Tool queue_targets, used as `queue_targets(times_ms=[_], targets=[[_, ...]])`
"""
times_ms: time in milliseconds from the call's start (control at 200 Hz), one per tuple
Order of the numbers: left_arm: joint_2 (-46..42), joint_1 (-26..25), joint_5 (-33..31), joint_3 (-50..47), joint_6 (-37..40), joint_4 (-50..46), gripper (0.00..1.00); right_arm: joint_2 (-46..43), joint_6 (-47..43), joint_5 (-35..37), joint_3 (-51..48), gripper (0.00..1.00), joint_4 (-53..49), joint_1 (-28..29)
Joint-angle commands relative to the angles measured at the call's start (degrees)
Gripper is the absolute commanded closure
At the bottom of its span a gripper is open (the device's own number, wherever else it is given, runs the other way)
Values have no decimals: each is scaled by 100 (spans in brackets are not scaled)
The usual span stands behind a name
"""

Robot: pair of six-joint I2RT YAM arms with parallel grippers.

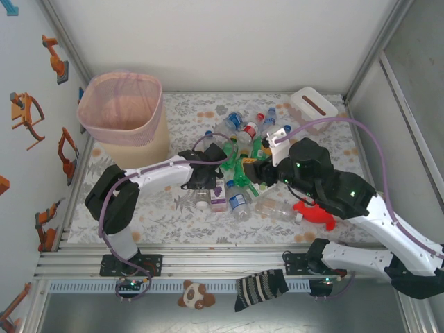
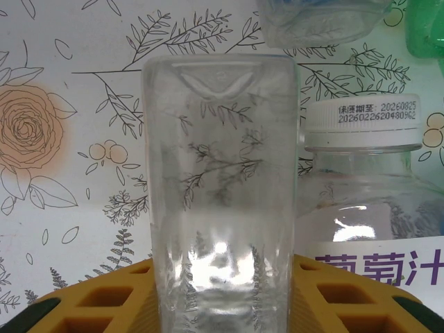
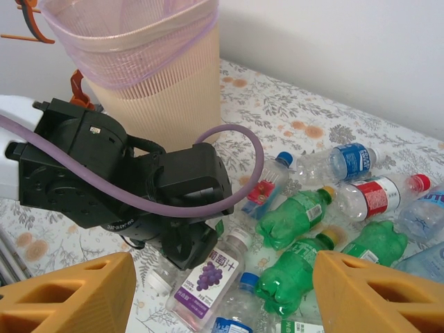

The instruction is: Put the plastic bottles in the bin

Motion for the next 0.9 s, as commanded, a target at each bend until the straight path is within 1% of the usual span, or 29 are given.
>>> queue_targets(times_ms=[0, 305, 411, 561, 891], targets=[[-193, 32, -92, 20, 12, -201, 58, -95, 71, 46, -23, 32, -40, 38], [-759, 31, -236, 408, 305, -558, 59, -87, 67, 41, -38, 32, -5, 35], [-938, 57, -295, 686, 509, -800, 59, -39, 51, 19, -20, 32, 12, 34], [-1251, 119, -200, 1029, 873, -981, 60, 13, 35, -20, 23, 32, 21, 35], [-1816, 562, -4, 2085, 1617, -1611, 60, 120, -71, -135, 92, 32, 90, 41]])
